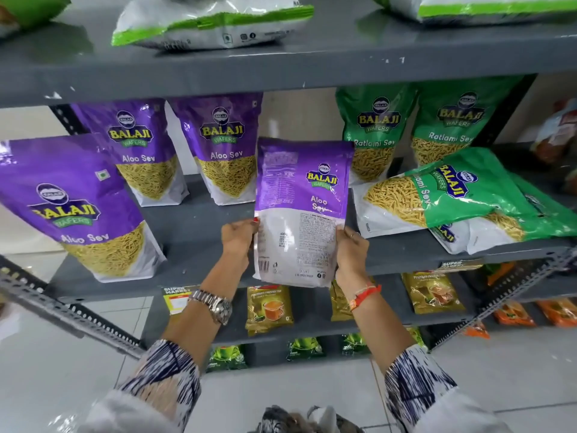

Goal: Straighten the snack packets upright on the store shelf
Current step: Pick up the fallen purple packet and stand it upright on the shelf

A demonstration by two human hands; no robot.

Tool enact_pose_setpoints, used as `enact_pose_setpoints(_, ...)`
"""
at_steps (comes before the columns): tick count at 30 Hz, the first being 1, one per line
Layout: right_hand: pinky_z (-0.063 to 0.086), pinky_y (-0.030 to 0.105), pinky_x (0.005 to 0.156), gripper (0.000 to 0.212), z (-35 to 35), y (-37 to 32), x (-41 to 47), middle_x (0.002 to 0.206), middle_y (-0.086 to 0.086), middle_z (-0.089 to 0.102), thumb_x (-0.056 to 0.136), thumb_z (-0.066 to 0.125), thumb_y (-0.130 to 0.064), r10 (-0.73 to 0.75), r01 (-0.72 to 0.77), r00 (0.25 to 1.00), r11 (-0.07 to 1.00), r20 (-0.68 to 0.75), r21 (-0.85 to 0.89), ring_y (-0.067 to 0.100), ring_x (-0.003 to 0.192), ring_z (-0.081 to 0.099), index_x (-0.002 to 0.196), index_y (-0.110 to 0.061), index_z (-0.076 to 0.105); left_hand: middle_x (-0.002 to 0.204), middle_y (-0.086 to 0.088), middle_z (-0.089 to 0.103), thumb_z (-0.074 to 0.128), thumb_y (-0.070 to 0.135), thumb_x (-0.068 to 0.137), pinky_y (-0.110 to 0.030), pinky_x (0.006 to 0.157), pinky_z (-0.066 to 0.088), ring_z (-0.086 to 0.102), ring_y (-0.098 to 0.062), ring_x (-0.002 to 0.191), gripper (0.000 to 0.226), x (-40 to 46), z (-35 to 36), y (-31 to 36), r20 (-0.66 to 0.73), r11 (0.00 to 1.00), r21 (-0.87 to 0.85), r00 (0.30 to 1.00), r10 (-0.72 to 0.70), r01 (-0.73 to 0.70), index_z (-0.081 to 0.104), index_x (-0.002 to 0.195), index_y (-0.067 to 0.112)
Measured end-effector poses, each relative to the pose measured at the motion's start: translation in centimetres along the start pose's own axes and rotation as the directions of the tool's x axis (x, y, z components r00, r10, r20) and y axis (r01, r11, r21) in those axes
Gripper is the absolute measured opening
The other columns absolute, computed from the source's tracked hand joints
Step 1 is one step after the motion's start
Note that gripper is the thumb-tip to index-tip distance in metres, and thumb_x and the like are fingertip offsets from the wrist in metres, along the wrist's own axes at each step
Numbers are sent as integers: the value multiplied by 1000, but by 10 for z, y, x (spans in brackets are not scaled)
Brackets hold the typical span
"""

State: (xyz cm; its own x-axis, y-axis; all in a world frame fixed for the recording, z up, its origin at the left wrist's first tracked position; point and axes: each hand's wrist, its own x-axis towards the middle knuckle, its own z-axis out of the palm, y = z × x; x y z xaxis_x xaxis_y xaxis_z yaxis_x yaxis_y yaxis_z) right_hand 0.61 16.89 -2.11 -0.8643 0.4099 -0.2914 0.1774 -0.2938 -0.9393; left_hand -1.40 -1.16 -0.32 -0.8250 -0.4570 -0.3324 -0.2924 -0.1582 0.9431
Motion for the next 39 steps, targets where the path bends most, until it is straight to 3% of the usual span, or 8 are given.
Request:
enact_pose_setpoints(4, 48, 9, 52, 21, -20, -19, -28, 75, -6, 66, 93, 54, -13, -118, 110, 990, 989, 74, 102, -1, 60, 66, 77, -18, 66, 68, -3, 64, 53, -2, 81, -24, 56, 49, 60, -12, 59, 26, -46, -7, -2, -3, 980, -74, 983, 185, -185, 65, 66, 15)
enact_pose_setpoints(14, 52, 14, 62, 20, -82, -44, -91, 73, -13, 73, 95, 50, -14, -355, 311, 920, 920, 168, 240, 0, 73, 67, 85, -16, 67, 59, 17, 70, 53, 4, 85, -14, 53, 50, 62, 5, 56, 26, -133, -15, -8, -29, 893, -84, 897, 440, -441, 68, 72, 21)
enact_pose_setpoints(19, 52, 23, 74, 21, -87, -39, -116, 81, -1, 69, 94, 52, -21, -401, 399, 914, 916, 58, 36, 16, 79, 64, 92, -12, 70, 102, -18, 70, 47, 3, 84, -38, 85, 51, 64, -34, 97, 26, -157, 2, -6, -126, 920, 208, 923, 363, -334, 68, 101, 2)
enact_pose_setpoints(23, 34, 13, 47, 19, -87, -24, -138, 67, -2, 68, 91, 56, -20, -548, 510, 832, 818, -92, -266, 14, 59, 53, 90, -10, 72, 99, 2, 63, 58, 29, 86, -22, 79, 42, 57, -10, 91, 42, -192, 22, 7, -80, 835, 190, 840, 537, -516, 53, 123, 10)
enact_pose_setpoints(26, 29, 24, 53, 25, -92, -16, -147, 69, 15, 73, 93, 52, -27, -644, 552, 764, 685, -41, -475, 30, 58, 62, 94, -12, 72, 73, 14, 58, 65, 46, 76, -13, 68, 42, 57, 1, 70, 51, -209, 40, 21, 6, 763, 258, 791, 612, -593, 59, 113, 11)
enact_pose_setpoints(29, 29, 23, 50, 22, -91, -12, -160, 52, 17, 67, 89, 57, -24, -732, 608, 680, 544, 26, -578, 34, 45, 60, 90, -14, 76, 64, 3, 54, 67, 55, 69, -27, 62, 37, 53, -19, 64, 53, -217, 57, 27, 39, 676, 492, 790, 612, -548, 52, 90, 9)
enact_pose_setpoints(33, 31, 20, 37, 15, -89, -4, -176, 35, 10, 54, 81, 63, -20, -772, 621, 627, 416, 103, -664, 25, 28, 47, 79, -16, 77, 94, -22, 67, 54, 26, 84, -37, 68, 42, 59, -43, 90, 26, -206, 59, 25, 41, 595, 623, 781, 624, -508, 57, 96, 3)
enact_pose_setpoints(39, 39, 17, 47, 33, -108, 11, -165, 59, 5, 72, 91, 49, -29, -825, 797, 492, 297, 279, -527, 13, 48, 60, 87, -13, 77, 68, -21, 61, 43, 1, 81, -30, 54, 29, 53, -29, 61, 12, -206, 47, 23, 54, 577, 519, 698, 714, -631, 51, 73, 3)
